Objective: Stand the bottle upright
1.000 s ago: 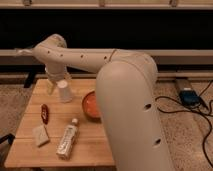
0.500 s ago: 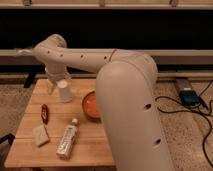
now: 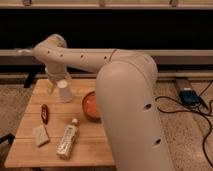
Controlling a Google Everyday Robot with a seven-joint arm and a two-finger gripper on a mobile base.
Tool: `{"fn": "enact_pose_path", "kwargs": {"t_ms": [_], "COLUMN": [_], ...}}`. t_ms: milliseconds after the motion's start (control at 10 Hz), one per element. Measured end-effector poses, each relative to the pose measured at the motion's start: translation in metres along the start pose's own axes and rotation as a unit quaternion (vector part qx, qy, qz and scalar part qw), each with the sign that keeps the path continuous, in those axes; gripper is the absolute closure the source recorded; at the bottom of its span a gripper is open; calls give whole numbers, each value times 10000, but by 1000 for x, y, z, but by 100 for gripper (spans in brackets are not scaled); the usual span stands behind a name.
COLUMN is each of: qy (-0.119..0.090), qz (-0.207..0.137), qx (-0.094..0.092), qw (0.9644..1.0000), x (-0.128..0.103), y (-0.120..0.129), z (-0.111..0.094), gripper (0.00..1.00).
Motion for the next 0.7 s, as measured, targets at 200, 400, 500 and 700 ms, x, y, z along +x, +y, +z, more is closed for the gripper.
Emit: {"fn": "enact_pose_path", "kwargs": {"t_ms": [200, 400, 500, 700], "qy": [-5, 131, 186, 248], "qz": [10, 205, 310, 447], "qx": [1, 109, 186, 373], "qw": [10000, 9996, 9992, 9980], "x": [-1, 6, 12, 32], "y": [0, -1, 4, 22], "z": [0, -1, -2, -4], "gripper": [20, 20, 20, 20]}}
